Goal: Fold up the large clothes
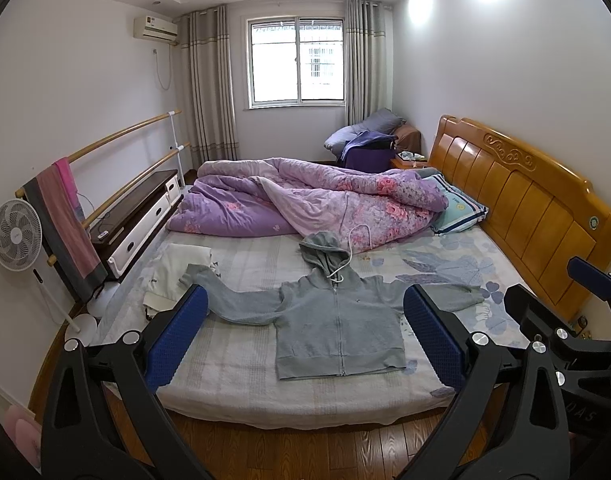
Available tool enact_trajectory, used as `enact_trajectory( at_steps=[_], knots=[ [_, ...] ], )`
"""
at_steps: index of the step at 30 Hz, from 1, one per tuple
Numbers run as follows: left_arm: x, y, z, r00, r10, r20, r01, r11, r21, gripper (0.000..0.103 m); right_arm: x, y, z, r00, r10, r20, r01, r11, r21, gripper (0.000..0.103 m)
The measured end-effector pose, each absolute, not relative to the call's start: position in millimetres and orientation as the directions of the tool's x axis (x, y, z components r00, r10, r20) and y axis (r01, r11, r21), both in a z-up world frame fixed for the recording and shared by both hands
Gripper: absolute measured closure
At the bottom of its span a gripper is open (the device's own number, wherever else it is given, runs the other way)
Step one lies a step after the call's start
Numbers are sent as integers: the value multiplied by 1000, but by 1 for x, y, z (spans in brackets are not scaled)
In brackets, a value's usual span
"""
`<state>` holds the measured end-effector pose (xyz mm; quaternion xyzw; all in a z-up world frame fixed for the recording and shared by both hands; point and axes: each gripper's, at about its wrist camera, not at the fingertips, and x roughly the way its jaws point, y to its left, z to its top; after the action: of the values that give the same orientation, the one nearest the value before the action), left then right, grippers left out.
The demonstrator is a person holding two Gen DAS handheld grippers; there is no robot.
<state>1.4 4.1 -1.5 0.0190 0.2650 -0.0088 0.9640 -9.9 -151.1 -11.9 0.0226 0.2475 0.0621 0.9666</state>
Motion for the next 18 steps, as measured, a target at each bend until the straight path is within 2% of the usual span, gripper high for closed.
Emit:
enact_trajectory(
  at_steps=[18],
  knots=[
    [2, 7, -3, 860, -2, -510, 24, 999, 36, 5, -10, -151, -13, 871, 132, -474, -108, 991, 76, 7]
  ],
)
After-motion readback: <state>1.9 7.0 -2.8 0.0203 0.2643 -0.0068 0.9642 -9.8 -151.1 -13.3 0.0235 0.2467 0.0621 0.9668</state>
